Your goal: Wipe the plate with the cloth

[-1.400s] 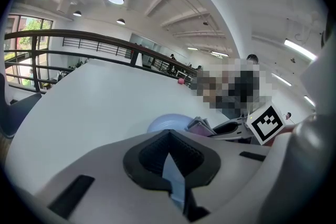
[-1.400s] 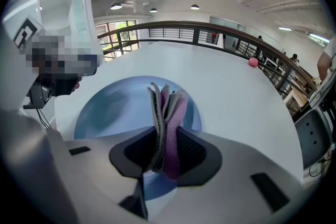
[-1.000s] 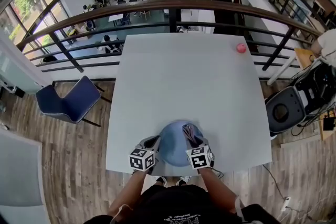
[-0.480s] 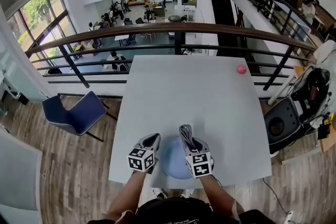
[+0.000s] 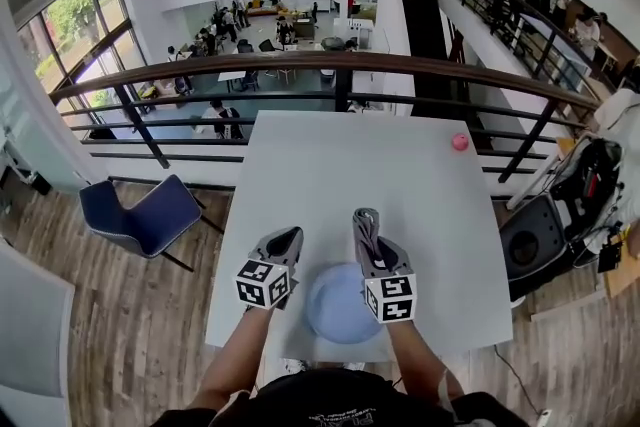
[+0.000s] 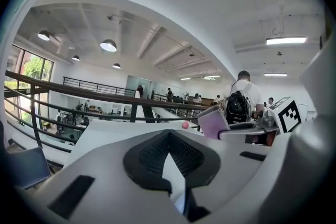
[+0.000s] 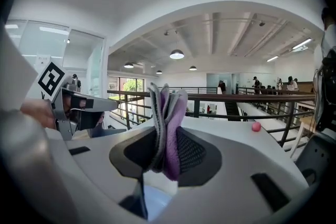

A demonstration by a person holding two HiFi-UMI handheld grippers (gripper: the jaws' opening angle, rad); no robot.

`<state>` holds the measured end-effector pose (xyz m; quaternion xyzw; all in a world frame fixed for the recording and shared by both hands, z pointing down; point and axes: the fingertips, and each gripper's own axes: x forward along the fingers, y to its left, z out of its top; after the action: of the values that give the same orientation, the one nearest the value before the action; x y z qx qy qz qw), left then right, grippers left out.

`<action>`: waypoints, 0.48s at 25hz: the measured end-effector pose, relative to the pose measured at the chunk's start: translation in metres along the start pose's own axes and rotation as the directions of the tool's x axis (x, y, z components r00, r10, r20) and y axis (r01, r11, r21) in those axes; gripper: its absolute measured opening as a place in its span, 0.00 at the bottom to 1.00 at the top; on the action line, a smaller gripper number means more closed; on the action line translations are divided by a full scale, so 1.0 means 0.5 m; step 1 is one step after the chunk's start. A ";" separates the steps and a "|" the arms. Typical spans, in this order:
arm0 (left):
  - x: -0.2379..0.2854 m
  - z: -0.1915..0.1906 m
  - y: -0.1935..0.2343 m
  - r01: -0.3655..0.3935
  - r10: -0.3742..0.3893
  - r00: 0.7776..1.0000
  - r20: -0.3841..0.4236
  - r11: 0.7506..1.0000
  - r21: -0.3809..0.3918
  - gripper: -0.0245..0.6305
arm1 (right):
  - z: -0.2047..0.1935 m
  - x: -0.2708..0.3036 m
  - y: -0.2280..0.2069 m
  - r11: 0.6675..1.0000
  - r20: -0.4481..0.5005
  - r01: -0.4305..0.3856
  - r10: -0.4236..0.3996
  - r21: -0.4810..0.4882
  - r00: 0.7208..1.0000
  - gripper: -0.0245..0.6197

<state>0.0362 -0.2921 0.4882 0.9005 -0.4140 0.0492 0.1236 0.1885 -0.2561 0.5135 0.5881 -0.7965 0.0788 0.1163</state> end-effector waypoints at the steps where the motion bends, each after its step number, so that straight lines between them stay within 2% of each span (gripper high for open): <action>1: -0.001 0.012 0.001 0.003 -0.003 1.000 0.012 1.000 0.005 0.05 | 0.012 0.001 0.000 1.000 0.013 0.001 -0.001 -0.003 1.000 0.21; 7: -0.008 0.056 -0.001 0.022 -0.024 0.999 0.042 0.998 0.056 0.05 | 0.067 0.007 0.015 1.000 0.079 -0.006 0.007 -0.012 0.997 0.21; 12: -0.018 0.065 -0.003 0.029 -0.032 0.998 0.046 0.997 0.073 0.05 | 0.082 0.010 0.031 1.000 0.115 -0.026 0.026 -0.001 0.993 0.21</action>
<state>0.0311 -0.2931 0.4549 0.9115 -0.4009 0.0413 0.0819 0.1683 -0.2666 0.4758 0.5814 -0.8094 0.0463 0.0690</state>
